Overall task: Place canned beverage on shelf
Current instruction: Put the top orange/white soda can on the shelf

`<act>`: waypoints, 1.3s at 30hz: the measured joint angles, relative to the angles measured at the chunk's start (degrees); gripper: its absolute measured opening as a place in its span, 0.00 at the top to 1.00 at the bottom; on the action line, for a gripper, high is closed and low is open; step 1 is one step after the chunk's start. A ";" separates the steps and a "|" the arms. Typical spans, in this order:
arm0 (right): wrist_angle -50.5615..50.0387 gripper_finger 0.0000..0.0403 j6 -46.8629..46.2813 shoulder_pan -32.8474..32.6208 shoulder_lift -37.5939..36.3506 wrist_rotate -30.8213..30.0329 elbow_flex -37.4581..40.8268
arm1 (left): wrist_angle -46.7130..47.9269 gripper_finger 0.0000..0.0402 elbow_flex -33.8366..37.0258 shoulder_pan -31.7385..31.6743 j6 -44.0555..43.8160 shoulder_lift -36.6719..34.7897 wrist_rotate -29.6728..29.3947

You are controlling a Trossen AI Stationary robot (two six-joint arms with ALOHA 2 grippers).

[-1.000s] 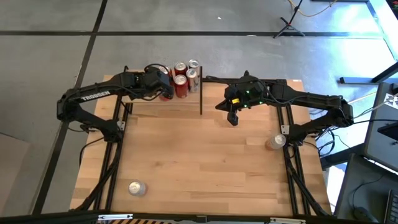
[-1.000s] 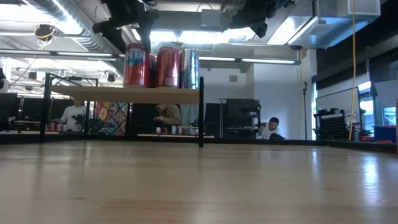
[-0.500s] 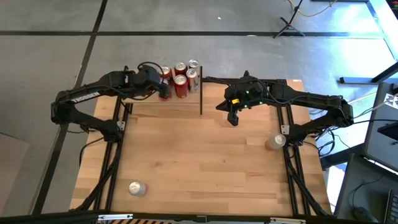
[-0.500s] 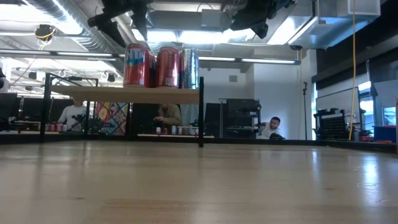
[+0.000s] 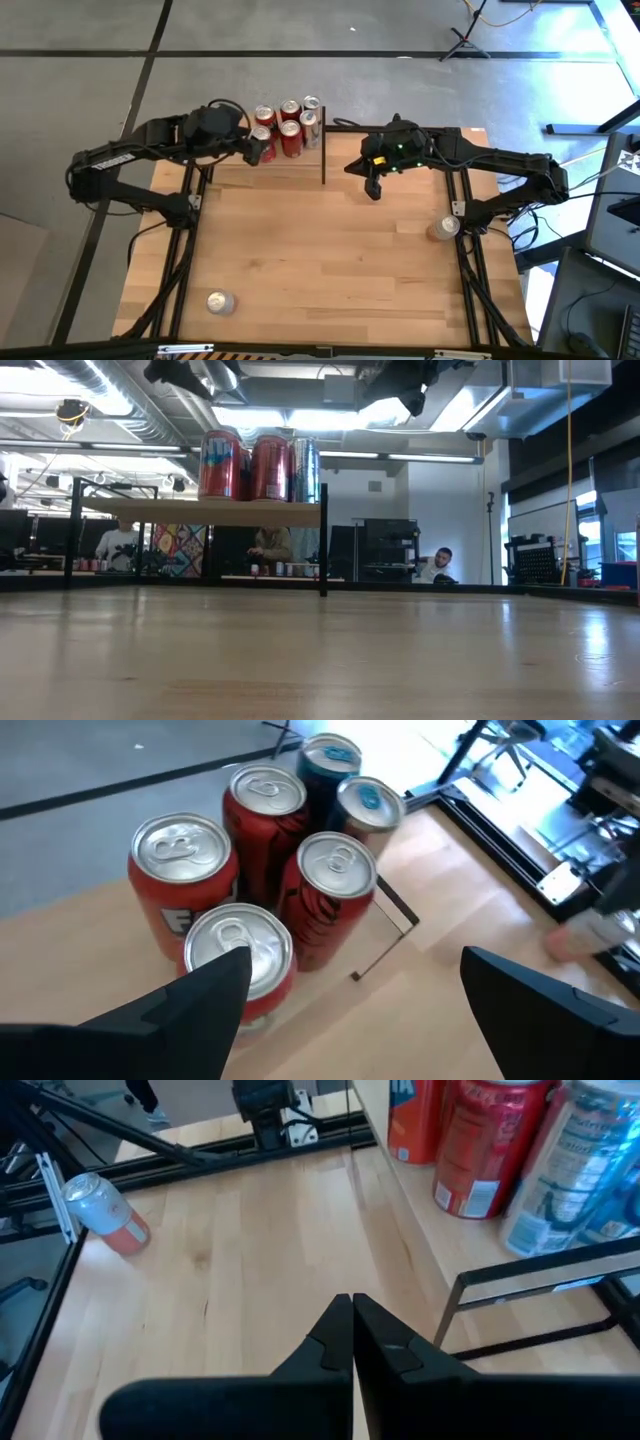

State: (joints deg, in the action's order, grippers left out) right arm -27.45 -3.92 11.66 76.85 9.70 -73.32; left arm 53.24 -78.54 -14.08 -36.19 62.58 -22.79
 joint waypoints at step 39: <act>-62.51 0.04 -27.70 -0.06 -16.19 4.73 3.11 | -0.71 0.14 0.02 5.63 2.21 -0.29 -0.26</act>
State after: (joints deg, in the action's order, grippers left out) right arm -89.97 -31.62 11.60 60.66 14.42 -70.21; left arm 52.53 -78.52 -8.45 -33.98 62.28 -23.05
